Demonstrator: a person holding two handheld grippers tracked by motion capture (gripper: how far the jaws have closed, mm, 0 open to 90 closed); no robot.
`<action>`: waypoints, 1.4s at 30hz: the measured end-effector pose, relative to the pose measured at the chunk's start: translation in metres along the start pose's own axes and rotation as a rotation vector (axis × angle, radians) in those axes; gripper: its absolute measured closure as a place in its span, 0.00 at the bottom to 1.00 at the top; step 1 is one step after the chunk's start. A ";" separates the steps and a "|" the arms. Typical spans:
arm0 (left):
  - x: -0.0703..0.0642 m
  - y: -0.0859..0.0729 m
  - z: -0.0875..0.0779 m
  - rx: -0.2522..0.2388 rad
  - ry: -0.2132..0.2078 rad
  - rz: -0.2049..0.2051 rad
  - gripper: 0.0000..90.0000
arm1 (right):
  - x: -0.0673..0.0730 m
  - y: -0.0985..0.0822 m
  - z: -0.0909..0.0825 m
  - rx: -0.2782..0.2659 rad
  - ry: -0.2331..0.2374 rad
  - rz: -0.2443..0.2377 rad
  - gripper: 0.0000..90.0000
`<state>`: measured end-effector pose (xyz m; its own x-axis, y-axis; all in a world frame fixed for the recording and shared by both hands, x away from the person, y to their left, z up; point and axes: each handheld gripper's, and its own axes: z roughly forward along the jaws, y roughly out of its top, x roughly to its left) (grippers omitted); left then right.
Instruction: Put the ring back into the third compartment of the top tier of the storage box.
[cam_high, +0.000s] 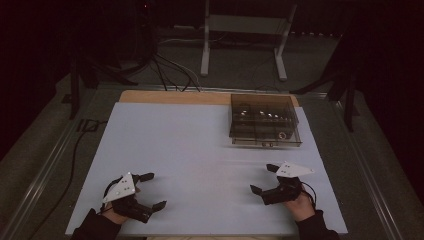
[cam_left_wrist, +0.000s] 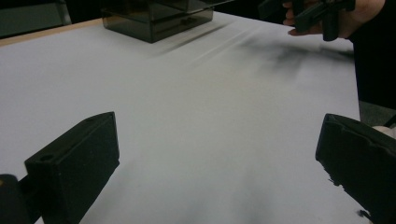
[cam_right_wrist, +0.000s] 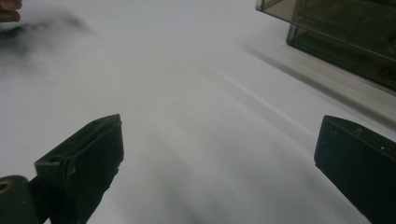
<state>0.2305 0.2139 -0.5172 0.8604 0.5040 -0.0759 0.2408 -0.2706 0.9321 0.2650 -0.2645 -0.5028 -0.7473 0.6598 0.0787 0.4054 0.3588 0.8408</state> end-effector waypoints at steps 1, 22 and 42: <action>0.000 0.000 0.000 0.000 0.000 0.000 0.01 | -0.001 -0.001 -0.002 0.000 -0.007 0.005 0.02; 0.000 0.000 0.000 0.006 0.002 0.004 0.01 | -0.014 -0.030 -0.038 0.019 -0.106 0.106 0.02; 0.000 0.000 0.001 0.007 0.005 0.001 0.01 | -0.019 -0.039 -0.043 0.046 -0.160 0.107 0.02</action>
<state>0.2308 0.2129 -0.5180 0.8584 0.5078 -0.0733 0.2429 -0.2764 0.9298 0.2404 -0.3196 -0.5137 -0.6065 0.7913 0.0772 0.5044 0.3079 0.8067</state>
